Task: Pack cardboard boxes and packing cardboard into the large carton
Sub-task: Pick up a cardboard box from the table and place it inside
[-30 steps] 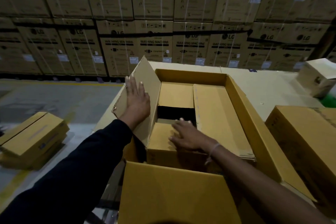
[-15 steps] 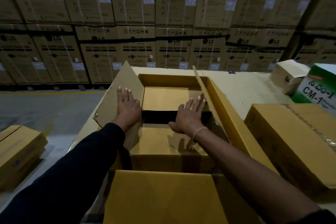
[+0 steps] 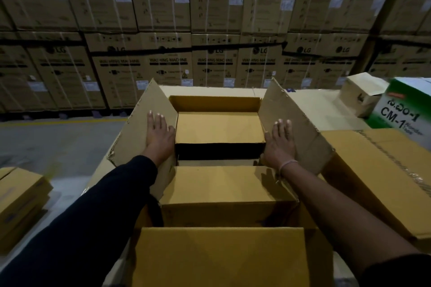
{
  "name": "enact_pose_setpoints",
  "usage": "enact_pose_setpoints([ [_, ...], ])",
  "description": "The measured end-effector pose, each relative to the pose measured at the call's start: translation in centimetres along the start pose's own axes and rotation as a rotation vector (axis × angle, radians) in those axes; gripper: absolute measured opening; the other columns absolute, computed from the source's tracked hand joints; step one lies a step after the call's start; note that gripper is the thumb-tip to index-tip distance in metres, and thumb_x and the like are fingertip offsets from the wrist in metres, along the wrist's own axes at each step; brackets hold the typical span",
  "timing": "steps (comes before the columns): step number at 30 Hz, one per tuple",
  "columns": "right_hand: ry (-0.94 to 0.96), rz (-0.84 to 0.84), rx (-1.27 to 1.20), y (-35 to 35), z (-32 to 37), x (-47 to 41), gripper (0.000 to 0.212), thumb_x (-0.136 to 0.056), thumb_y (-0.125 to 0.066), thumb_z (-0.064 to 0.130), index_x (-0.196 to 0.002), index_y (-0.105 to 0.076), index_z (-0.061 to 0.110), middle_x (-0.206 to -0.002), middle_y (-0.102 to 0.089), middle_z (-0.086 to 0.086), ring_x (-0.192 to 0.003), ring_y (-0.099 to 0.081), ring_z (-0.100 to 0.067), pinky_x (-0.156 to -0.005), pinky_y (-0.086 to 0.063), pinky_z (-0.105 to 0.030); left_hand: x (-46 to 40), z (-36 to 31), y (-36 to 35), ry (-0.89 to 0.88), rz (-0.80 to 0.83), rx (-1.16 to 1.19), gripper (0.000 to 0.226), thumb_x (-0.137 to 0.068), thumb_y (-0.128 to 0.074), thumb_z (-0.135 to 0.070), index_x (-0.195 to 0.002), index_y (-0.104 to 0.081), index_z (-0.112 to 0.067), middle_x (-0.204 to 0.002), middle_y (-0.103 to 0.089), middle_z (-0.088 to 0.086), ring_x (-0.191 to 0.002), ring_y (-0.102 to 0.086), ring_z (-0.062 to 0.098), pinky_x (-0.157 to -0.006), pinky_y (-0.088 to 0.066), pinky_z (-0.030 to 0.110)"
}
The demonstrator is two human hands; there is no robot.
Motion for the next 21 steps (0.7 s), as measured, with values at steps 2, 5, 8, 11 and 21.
enact_pose_setpoints([
  [2, 0.009, 0.002, 0.036, -0.1, 0.2, -0.2, 0.091, -0.095, -0.044, 0.07, -0.162, -0.03, 0.01, -0.171, -0.007, -0.026, -0.158, 0.006, -0.046, -0.125, 0.008, -0.063, -0.2, -0.2, -0.1, -0.018, 0.013, -0.009, 0.063, -0.101, -0.038, -0.048, -0.157, -0.032, -0.019, -0.168, -0.014, 0.028, -0.156, -0.007, 0.049, -0.116, 0.012, 0.075],
  [5, 0.043, -0.003, 0.067, -0.4, 0.5, -0.7, 0.083, -0.098, -0.041, 0.065, -0.158, -0.036, 0.009, -0.17, -0.013, -0.027, -0.159, 0.001, -0.046, -0.124, 0.008, -0.064, -0.3, -1.2, 0.6, -0.112, -0.024, 0.119, 0.048, -0.101, -0.05, -0.038, -0.145, -0.046, -0.019, -0.158, -0.036, 0.025, -0.149, -0.029, 0.045, -0.121, -0.003, 0.071],
  [8, 0.104, -0.027, 0.047, -0.4, 0.5, -1.5, 0.065, -0.101, -0.041, 0.055, -0.148, -0.05, 0.011, -0.166, -0.026, -0.026, -0.157, -0.01, -0.046, -0.124, 0.004, -0.065, -0.5, -3.2, 1.2, -0.299, -0.066, 0.475, 0.026, -0.098, -0.062, -0.029, -0.122, -0.061, -0.02, -0.123, -0.063, 0.006, -0.106, -0.061, 0.021, -0.101, -0.052, 0.043],
  [11, 0.152, -0.019, 0.029, -0.5, 0.3, -2.6, 0.06, -0.099, -0.047, 0.054, -0.143, -0.054, 0.013, -0.161, -0.034, -0.024, -0.155, -0.018, -0.045, -0.126, 0.001, -0.064, -0.1, -7.1, 0.3, -0.519, 0.245, 0.723, 0.032, -0.099, -0.065, -0.028, -0.13, -0.064, -0.024, -0.126, -0.067, 0.001, -0.106, -0.063, 0.014, -0.09, -0.053, 0.028],
  [21, 0.226, -0.003, -0.191, -0.5, -1.0, -6.7, 0.066, -0.097, -0.059, 0.051, -0.148, -0.044, 0.012, -0.151, -0.047, -0.016, -0.147, -0.034, -0.036, -0.13, -0.005, -0.054, -4.9, -9.6, -1.5, -0.342, 0.17, 0.529, 0.085, -0.104, -0.053, -0.042, -0.166, 0.002, -0.024, -0.174, -0.003, 0.01, -0.158, -0.005, 0.04, -0.126, -0.009, 0.059],
])
Point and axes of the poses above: each hand's wrist, its own x-axis away from the middle knuckle, its own y-axis out of the back of the hand, z = x × y, the point moved 6 cm from there along -x, towards the middle knuckle
